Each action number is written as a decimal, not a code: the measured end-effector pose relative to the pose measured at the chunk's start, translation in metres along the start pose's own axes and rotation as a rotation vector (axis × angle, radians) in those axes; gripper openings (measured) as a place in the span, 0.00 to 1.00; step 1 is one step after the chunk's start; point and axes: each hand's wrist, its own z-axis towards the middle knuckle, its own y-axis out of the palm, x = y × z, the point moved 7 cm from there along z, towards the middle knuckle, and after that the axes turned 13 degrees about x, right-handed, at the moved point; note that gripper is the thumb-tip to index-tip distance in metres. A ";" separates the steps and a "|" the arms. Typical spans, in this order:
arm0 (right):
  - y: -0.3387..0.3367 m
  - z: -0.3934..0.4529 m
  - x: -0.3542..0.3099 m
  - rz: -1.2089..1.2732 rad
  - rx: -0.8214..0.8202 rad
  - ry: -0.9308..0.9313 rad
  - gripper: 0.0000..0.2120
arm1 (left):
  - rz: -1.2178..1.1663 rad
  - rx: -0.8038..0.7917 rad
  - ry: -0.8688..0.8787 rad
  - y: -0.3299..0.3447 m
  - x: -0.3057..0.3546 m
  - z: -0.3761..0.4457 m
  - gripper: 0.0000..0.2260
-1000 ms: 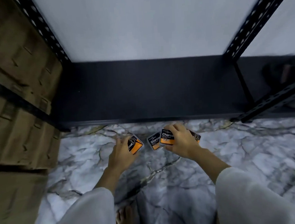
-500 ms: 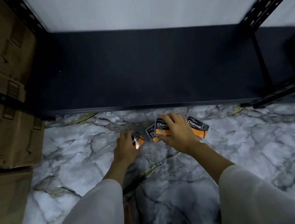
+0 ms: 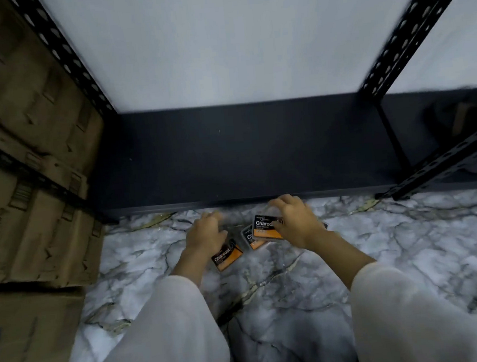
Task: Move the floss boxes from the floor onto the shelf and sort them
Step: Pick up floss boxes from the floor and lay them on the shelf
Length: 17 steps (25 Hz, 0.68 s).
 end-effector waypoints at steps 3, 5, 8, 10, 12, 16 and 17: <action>-0.042 -0.011 -0.008 0.007 -0.065 0.054 0.21 | 0.000 0.033 0.070 -0.059 0.039 -0.016 0.12; -0.070 -0.019 -0.013 0.048 -0.093 0.075 0.20 | -0.001 0.060 0.111 -0.095 0.064 -0.030 0.12; -0.129 -0.038 -0.027 0.052 -0.042 0.061 0.16 | 0.004 0.111 0.190 -0.151 0.105 -0.059 0.12; -0.169 -0.052 -0.038 0.033 -0.001 0.037 0.16 | 0.014 0.145 0.237 -0.185 0.129 -0.079 0.11; -0.205 -0.067 -0.046 0.019 0.032 0.015 0.16 | 0.013 0.174 0.280 -0.214 0.151 -0.099 0.11; -0.270 -0.095 -0.058 0.037 0.096 0.008 0.15 | 0.003 0.239 0.352 -0.265 0.189 -0.134 0.12; -0.284 -0.099 -0.061 0.039 0.119 0.009 0.15 | 0.008 0.261 0.372 -0.277 0.198 -0.140 0.13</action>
